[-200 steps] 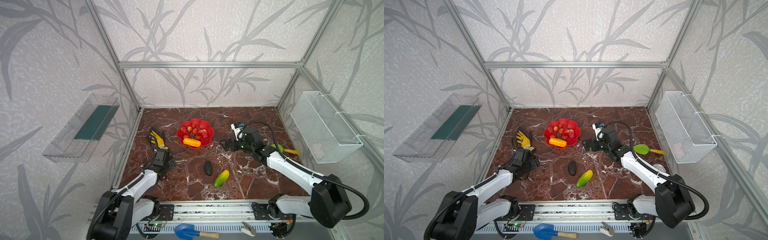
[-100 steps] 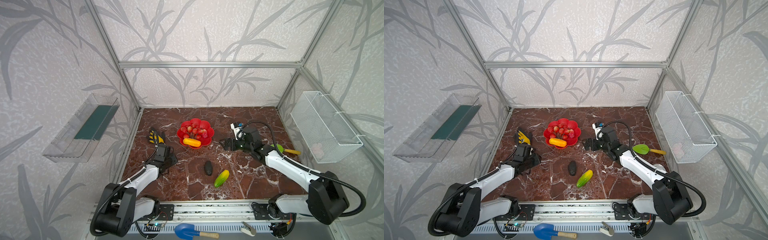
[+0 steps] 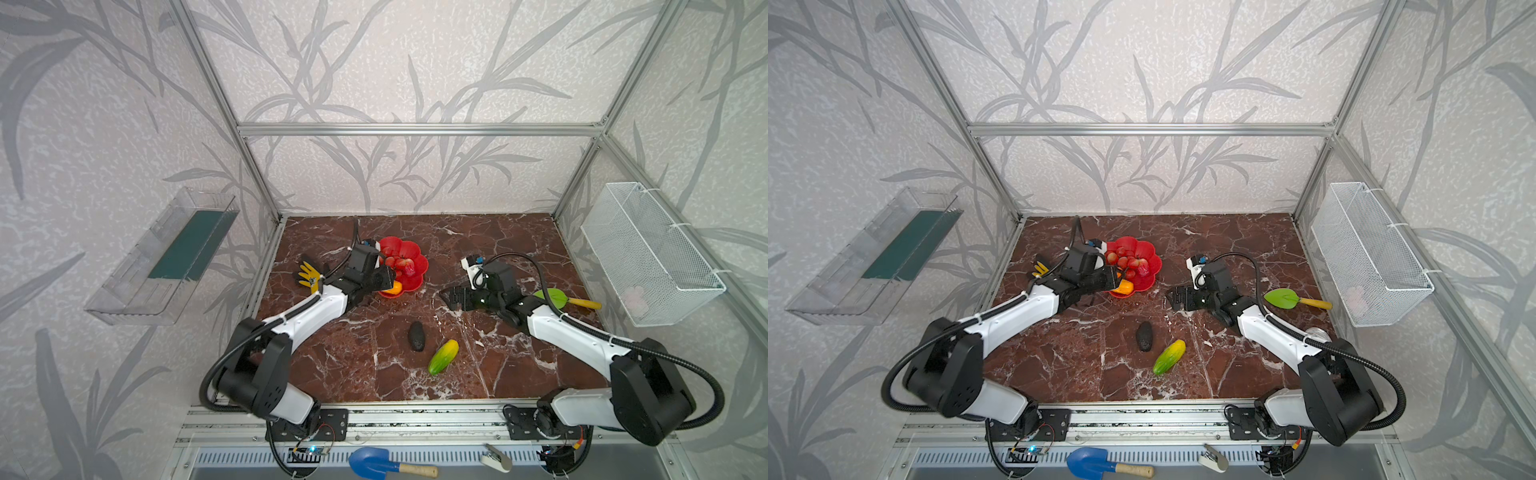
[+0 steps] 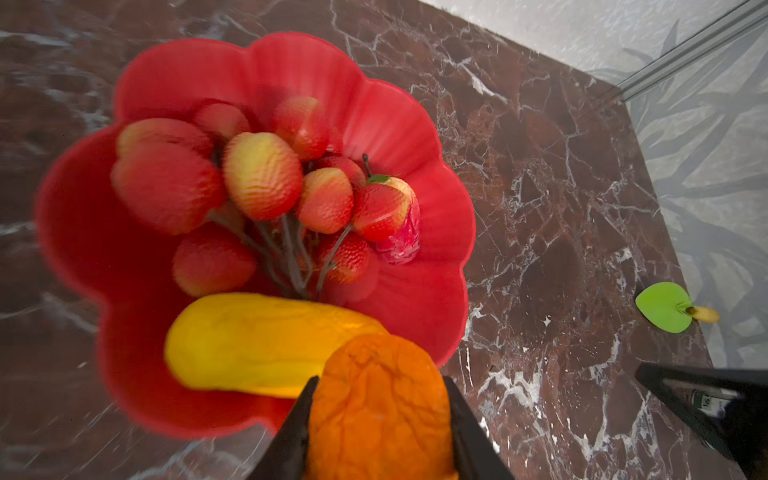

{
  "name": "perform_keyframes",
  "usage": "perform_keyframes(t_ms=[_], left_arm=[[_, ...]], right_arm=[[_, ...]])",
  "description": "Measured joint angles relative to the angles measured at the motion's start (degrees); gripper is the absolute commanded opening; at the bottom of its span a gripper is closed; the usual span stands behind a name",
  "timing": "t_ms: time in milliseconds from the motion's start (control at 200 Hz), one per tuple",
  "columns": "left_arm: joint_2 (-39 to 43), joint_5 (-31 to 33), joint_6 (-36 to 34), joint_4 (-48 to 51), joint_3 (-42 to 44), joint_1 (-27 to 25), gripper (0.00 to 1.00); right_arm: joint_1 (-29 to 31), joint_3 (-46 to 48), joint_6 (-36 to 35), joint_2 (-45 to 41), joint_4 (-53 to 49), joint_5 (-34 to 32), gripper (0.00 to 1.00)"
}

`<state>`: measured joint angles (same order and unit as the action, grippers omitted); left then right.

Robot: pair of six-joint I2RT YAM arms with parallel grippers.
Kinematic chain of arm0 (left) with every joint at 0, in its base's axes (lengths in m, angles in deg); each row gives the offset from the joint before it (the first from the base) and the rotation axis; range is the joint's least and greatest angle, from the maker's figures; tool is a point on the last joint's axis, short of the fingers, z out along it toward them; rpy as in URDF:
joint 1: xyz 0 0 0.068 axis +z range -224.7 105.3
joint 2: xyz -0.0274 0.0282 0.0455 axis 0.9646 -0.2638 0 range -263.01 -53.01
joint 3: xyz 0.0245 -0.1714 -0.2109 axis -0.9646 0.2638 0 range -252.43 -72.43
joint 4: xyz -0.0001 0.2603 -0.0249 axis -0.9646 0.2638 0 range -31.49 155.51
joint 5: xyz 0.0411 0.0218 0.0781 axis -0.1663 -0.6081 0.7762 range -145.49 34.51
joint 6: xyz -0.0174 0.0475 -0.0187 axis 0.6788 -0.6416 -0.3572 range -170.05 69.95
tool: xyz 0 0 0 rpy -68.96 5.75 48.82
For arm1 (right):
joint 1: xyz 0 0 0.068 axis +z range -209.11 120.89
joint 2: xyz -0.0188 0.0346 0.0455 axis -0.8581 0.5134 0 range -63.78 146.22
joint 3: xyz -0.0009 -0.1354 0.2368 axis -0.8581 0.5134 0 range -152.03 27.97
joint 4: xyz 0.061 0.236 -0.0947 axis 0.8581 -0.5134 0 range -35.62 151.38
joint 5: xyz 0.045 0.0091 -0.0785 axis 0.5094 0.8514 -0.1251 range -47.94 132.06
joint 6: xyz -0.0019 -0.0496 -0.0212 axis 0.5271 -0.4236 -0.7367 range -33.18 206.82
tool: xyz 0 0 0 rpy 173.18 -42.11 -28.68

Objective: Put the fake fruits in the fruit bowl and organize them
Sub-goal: 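Place the orange in the bowl with the left gripper while the right reaches out, then grasp the dark avocado and place it in the bowl with the right gripper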

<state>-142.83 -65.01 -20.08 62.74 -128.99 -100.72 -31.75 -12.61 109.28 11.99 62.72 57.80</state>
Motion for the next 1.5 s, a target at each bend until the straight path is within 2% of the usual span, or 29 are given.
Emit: perform_keyframes(t_ms=[195, 315, 360, 420, 695, 875, 935, 1190, 1355, 1500], left_arm=[[-13.86, -2.73, -0.83, -0.02, -8.90, -1.42, 0.26], [-17.73, -3.13, -0.83, -0.15, -11.04, -2.12, 0.42], [-18.53, -3.23, -0.81, -0.09, -11.80, -2.19, 0.50], [-19.39, -3.56, -0.48, 0.00, -12.70, -2.32, 0.56], [-15.96, -3.89, -0.98, 0.13, -12.81, -2.75, 0.65], [-4.37, -2.03, -1.99, -0.92, -11.82, -2.75, 0.65], [1.27, -0.61, -2.05, -3.61, -9.22, -2.73, 0.69], [29.59, 11.13, -4.85, -14.53, 10.84, -2.49, 0.89], [42.91, 17.57, -5.77, -13.92, 23.04, -1.55, 0.95], [53.88, 21.99, -5.22, -10.56, 29.00, -1.05, 0.97]], right_arm=[[-0.07, 3.32, 0.13, -6.19, -2.91, -1.36, 0.99], [-0.11, 3.76, 0.04, -8.59, -4.26, -2.49, 0.99], [-0.11, 4.00, 0.02, -9.27, -4.57, -2.86, 0.99], [-0.11, 4.11, -0.04, -9.66, -4.94, -3.30, 0.99], [0.39, 4.11, -1.16, -9.55, -6.69, -3.82, 0.98], [5.75, 3.06, -1.42, -6.95, -7.61, -4.81, 0.95], [8.79, 2.64, -1.14, -5.81, -7.58, -5.55, 0.95], [22.25, -0.61, 1.73, 4.04, -5.51, -7.72, 0.91], [25.66, -4.28, 2.95, 11.82, -4.31, -7.61, 0.85], [26.56, -5.57, 4.22, 15.67, -3.23, -8.11, 0.78]])
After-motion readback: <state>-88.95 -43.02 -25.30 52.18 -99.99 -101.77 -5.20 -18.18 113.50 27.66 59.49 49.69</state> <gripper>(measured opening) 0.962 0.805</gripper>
